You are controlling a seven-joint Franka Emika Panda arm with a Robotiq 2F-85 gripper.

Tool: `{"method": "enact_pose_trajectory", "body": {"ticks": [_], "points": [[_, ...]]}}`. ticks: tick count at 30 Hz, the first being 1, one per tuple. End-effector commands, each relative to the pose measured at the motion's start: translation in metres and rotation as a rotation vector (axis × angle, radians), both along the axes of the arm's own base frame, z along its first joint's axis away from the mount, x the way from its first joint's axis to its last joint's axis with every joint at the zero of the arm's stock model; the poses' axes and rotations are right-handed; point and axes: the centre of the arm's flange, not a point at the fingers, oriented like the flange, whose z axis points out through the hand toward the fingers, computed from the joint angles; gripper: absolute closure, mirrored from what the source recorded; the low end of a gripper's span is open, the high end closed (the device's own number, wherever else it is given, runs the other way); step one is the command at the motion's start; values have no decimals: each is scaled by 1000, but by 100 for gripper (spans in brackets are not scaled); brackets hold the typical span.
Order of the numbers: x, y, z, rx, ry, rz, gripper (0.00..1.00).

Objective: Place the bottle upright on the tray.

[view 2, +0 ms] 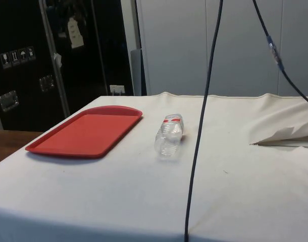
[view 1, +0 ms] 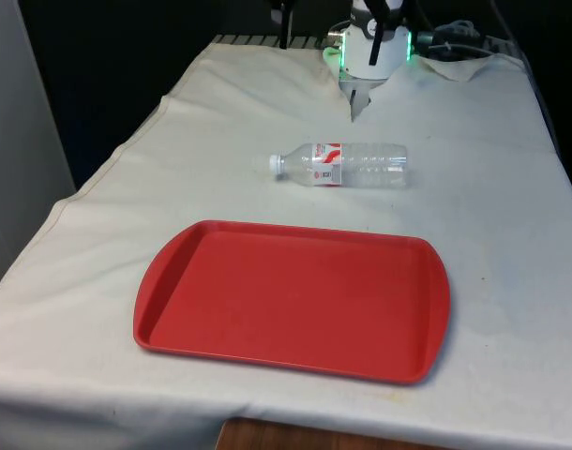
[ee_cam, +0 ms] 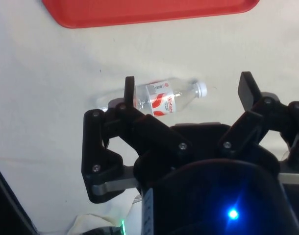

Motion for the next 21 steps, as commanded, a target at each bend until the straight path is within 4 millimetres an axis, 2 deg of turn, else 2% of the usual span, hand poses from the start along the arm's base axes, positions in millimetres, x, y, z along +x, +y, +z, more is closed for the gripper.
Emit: {"method": "enact_pose_trajectory", "body": {"ticks": [1,2,19,20,21], "points": [[0,0,-2,0,1,-1,0],[-7,1,4,-5,-14,1,0],[-9,0,-24,-18,8,-4,0],[-2,-1,-29,-13,25,-5,0],[-9,1,-26,-18,8,-4,0]]}}
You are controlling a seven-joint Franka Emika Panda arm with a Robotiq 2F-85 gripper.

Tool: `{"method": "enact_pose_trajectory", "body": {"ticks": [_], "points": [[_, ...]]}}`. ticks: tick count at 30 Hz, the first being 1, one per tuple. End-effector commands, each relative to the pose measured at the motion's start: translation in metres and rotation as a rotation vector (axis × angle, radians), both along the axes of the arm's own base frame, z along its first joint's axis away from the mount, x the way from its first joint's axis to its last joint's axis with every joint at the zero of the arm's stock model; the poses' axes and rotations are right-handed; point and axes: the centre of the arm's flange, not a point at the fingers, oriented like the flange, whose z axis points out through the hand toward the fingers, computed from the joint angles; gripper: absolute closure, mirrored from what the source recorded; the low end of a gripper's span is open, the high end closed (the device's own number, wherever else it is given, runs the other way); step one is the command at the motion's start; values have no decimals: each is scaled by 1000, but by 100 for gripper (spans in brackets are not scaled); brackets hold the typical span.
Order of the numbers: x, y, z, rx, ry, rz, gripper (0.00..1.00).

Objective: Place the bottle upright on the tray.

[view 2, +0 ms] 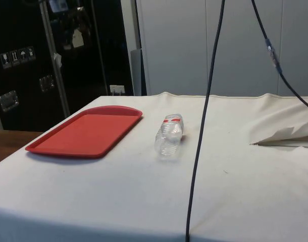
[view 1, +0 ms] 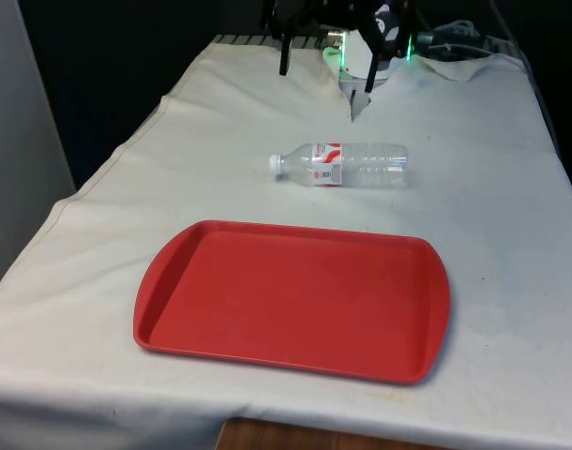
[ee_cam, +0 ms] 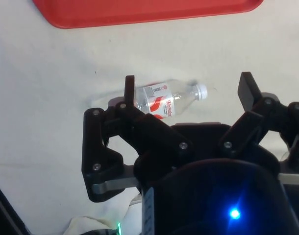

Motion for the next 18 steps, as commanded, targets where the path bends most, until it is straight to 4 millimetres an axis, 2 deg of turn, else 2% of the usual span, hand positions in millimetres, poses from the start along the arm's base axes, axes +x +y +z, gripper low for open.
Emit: {"method": "enact_pose_trajectory", "body": {"ticks": [1,8,9,10,17,18], "points": [[-7,1,3,-5,-20,1,0],[-7,1,-12,-10,-24,0,0],[0,0,-17,-6,-6,-2,0],[-7,1,-14,-10,-26,-1,0],[-7,11,-36,-5,-46,-4,0],[0,9,-40,-3,-28,-6,0]]}}
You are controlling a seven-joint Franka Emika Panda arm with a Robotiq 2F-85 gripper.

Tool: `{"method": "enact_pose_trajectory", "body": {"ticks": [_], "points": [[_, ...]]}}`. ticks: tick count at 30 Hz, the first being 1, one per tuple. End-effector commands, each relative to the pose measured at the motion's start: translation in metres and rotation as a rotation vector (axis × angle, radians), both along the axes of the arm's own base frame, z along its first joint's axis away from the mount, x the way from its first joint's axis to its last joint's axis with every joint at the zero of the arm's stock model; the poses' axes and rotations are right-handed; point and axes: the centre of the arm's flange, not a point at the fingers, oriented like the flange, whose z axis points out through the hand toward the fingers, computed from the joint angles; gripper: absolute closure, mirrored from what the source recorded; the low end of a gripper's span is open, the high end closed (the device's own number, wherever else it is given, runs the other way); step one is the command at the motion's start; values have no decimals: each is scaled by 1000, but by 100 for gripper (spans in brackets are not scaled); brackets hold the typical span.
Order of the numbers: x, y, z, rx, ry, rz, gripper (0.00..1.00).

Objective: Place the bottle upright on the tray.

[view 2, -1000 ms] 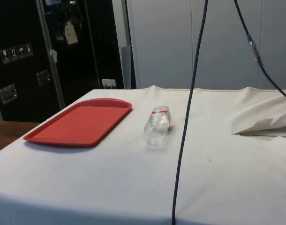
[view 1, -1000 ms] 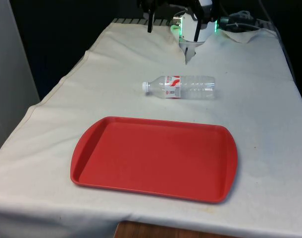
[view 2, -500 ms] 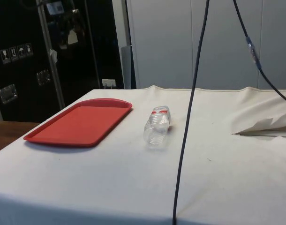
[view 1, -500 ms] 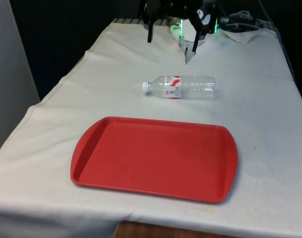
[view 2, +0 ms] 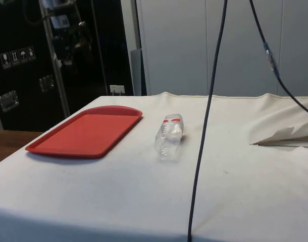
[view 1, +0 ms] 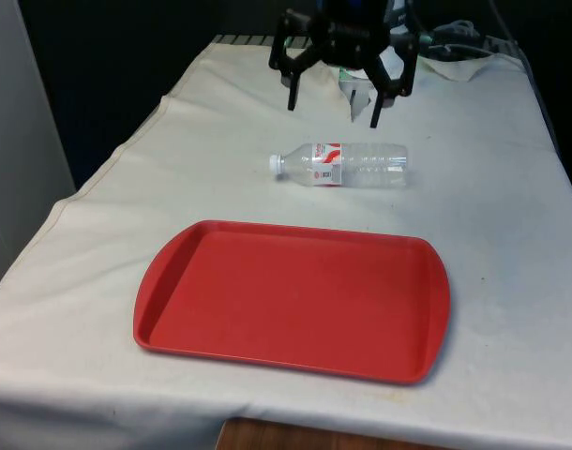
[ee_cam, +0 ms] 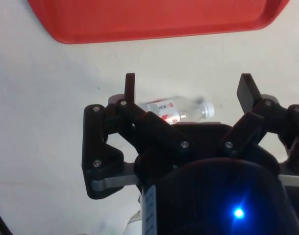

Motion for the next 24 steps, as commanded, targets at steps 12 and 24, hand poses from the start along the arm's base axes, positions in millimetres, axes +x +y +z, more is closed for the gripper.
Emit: {"method": "enact_pose_trajectory", "body": {"ticks": [12,24], "points": [[-13,9,-23,-1,-28,-2,0],[-22,11,-15,6,-26,-4,0]]}}
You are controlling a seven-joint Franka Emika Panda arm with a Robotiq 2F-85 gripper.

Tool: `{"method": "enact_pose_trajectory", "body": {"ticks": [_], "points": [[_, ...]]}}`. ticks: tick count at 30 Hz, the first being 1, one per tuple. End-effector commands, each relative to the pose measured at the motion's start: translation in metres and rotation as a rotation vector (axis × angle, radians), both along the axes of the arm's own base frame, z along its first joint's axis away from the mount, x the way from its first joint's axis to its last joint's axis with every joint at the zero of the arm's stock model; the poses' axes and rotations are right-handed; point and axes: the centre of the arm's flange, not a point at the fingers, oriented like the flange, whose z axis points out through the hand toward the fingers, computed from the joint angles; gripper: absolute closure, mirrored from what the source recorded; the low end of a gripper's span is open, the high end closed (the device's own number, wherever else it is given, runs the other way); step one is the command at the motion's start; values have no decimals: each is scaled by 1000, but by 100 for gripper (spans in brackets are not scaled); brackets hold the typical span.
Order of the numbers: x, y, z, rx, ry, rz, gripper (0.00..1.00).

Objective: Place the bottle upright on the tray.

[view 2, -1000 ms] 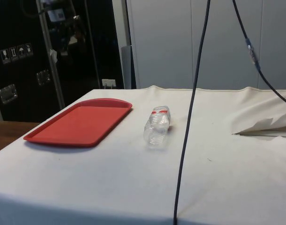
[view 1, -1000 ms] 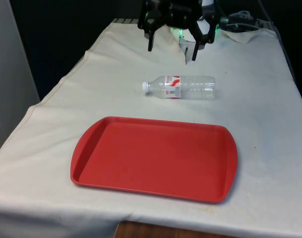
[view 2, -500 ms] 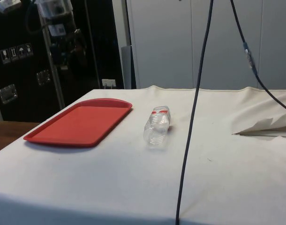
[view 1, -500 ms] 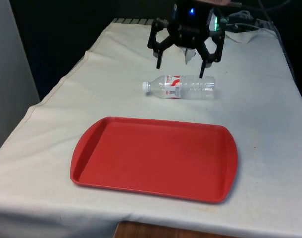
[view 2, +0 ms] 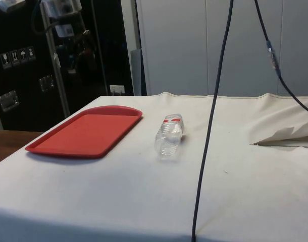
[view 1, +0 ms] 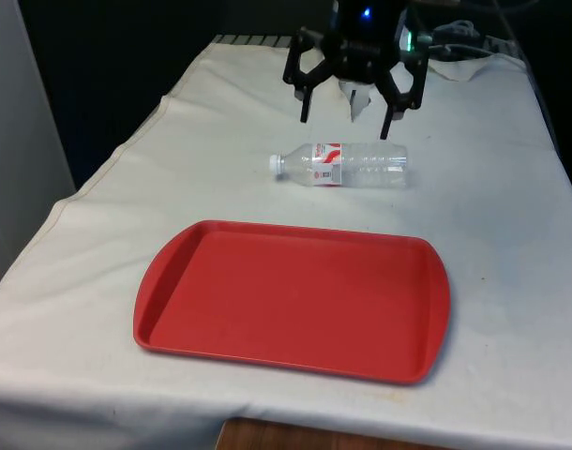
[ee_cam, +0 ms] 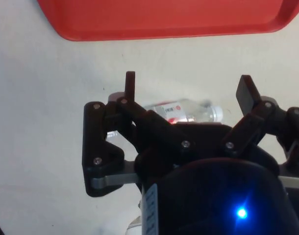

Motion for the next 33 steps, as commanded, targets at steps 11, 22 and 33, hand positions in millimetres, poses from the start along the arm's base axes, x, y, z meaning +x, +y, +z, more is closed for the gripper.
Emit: {"method": "enact_pose_trajectory", "body": {"ticks": [11,22,33], "points": [[-24,1,16,7,-5,0,0],[-44,0,28,12,2,-1,0],[-67,-2,39,19,11,-3,0]]}}
